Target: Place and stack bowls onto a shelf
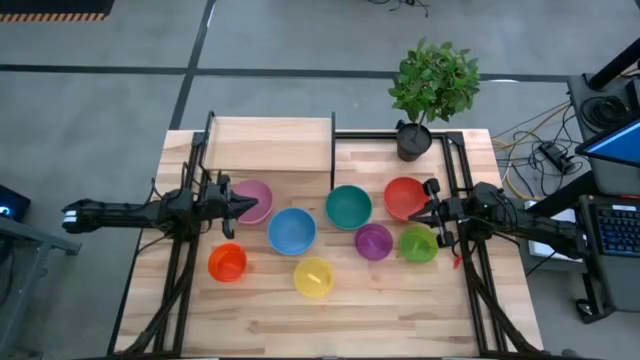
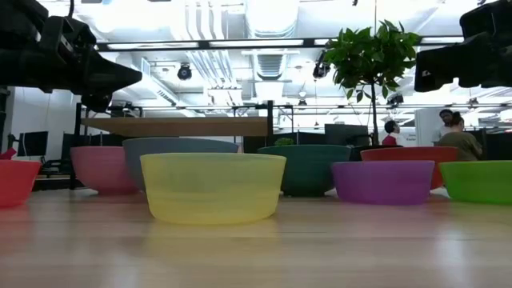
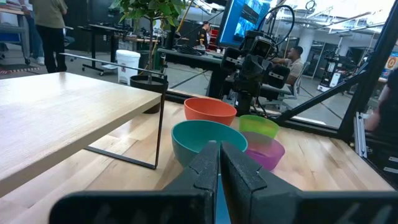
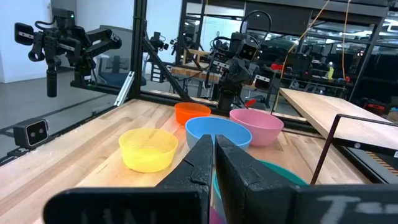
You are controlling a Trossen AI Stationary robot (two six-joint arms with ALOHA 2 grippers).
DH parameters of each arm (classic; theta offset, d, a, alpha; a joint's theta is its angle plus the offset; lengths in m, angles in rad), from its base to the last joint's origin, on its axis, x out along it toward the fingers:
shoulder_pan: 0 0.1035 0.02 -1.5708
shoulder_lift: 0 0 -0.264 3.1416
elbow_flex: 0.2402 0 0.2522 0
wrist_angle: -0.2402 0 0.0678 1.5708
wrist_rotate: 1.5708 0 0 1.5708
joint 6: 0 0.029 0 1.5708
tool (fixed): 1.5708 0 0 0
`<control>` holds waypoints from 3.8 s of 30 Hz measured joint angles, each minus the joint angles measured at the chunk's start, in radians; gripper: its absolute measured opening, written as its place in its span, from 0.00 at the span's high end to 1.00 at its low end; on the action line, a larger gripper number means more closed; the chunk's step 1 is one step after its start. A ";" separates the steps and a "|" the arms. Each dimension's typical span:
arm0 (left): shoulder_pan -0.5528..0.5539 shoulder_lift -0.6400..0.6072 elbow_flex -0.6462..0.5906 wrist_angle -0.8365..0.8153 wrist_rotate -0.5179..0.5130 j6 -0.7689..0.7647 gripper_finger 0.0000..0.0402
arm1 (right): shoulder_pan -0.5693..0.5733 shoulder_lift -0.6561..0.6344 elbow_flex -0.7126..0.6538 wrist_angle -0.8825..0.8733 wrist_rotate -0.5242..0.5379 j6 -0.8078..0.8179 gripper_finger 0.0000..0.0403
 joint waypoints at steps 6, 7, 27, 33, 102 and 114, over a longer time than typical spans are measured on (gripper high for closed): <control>0.000 0.000 0.000 0.000 0.000 0.000 1.00 | 0.000 0.000 0.000 0.000 0.000 0.000 0.98; 0.000 0.000 0.000 0.000 0.000 0.000 1.00 | 0.000 0.000 0.000 0.000 0.000 0.000 0.98; 0.000 0.000 0.000 0.000 0.000 0.000 1.00 | 0.000 0.000 0.000 0.000 0.000 0.000 0.98; 0.000 0.000 0.000 0.000 0.000 0.000 1.00 | 0.000 0.000 0.000 0.000 0.000 0.000 0.98; 0.000 0.107 0.000 0.446 -0.026 -0.427 1.00 | 0.239 1.088 0.839 -0.201 0.230 0.471 0.98; 0.000 0.092 0.000 0.498 0.010 -0.275 1.00 | 0.310 1.336 1.239 -0.998 0.313 0.632 0.98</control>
